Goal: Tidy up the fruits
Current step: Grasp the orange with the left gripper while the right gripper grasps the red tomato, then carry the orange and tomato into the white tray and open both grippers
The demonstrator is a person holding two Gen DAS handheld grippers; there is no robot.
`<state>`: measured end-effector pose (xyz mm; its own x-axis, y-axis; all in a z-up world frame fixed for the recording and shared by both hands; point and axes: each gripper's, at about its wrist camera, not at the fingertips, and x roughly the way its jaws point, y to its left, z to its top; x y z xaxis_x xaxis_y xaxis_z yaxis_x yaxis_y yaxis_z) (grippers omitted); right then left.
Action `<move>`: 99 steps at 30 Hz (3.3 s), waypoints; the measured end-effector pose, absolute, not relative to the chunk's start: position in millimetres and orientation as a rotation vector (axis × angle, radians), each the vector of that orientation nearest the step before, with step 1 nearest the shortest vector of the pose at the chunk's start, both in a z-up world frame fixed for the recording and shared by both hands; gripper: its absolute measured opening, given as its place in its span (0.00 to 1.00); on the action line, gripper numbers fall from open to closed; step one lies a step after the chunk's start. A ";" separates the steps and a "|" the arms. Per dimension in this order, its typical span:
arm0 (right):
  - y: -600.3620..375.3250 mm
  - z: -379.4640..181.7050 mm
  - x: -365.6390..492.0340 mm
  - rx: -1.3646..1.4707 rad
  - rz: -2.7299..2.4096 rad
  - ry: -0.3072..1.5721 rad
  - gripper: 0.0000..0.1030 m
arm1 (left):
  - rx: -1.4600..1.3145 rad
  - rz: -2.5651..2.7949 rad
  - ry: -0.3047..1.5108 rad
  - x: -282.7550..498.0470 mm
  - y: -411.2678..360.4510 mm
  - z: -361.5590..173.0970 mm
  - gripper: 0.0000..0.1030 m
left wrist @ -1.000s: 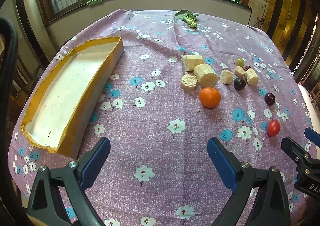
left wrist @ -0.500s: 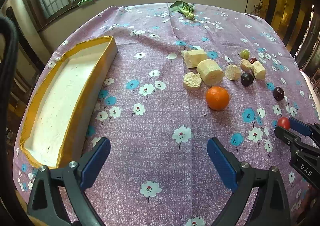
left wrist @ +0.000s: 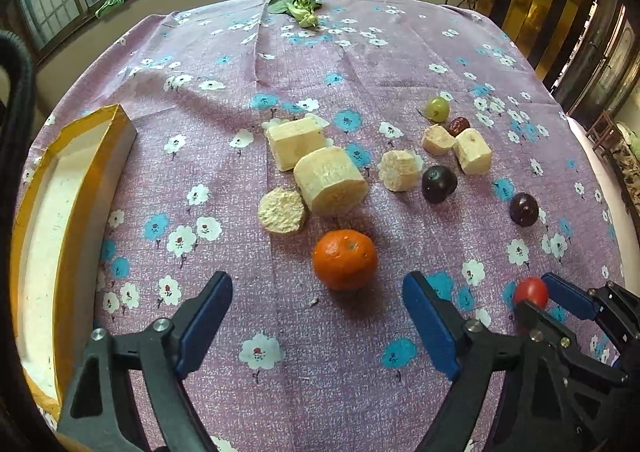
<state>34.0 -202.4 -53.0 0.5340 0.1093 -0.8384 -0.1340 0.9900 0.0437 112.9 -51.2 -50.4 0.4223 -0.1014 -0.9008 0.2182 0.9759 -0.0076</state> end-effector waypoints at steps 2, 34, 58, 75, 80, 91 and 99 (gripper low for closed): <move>-202.9 -53.0 33.8 -0.022 0.148 0.998 0.30 | 0.092 -0.211 1.158 119.3 -50.7 -59.5 0.66; -186.3 -41.1 25.1 0.044 0.214 0.995 0.30 | -0.066 -0.357 1.144 95.0 1.2 -51.4 0.37; 8.9 18.5 60.3 -0.119 0.566 0.879 0.30 | -0.164 -0.149 1.010 55.7 155.4 -2.0 0.37; 145.3 -31.1 97.2 -0.243 0.760 0.992 0.30 | -0.186 0.047 1.076 68.7 254.5 -48.2 0.37; 155.2 -48.2 92.2 -0.282 0.772 1.033 0.30 | -0.188 0.048 1.104 71.4 260.9 -60.0 0.37; 156.6 -58.8 97.7 -0.310 0.734 1.065 0.30 | -0.153 0.060 1.112 76.9 259.7 -65.5 0.38; 155.0 -53.6 92.7 -0.327 0.701 1.070 0.30 | -0.160 0.082 1.097 70.8 266.3 -58.9 0.59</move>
